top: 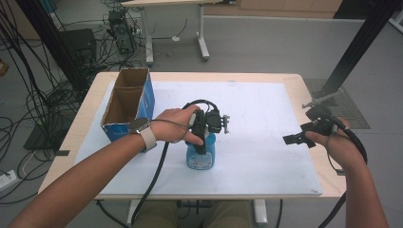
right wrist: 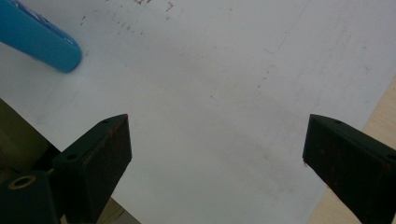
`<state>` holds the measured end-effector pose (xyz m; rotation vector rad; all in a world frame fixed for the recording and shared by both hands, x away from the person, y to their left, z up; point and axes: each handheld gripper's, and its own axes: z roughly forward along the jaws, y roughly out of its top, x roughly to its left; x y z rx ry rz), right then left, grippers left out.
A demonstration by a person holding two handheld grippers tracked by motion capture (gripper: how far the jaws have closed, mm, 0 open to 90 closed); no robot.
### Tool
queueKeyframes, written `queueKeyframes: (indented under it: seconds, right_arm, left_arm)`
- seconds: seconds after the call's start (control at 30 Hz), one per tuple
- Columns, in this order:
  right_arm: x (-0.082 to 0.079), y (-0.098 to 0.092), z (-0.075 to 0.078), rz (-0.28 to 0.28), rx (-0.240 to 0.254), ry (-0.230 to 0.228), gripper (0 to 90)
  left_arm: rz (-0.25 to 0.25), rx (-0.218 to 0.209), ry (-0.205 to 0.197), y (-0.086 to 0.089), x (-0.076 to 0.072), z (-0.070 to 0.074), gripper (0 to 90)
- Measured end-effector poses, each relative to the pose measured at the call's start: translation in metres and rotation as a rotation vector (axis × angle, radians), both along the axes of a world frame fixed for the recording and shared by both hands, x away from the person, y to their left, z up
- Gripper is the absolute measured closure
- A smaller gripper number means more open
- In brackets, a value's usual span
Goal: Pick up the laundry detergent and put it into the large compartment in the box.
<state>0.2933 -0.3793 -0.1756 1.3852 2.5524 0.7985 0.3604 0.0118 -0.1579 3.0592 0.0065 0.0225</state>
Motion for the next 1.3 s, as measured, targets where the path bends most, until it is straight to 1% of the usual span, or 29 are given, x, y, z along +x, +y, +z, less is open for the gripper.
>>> queueKeyframes:
  seconds: [1.3]
  right_arm:
    - [0.0006,-0.0011,-0.0051,-0.001,0.002,0.010,7.9]
  left_arm:
    - [0.005,-0.012,0.010,0.0035,0.0021,-0.0009,39.1]
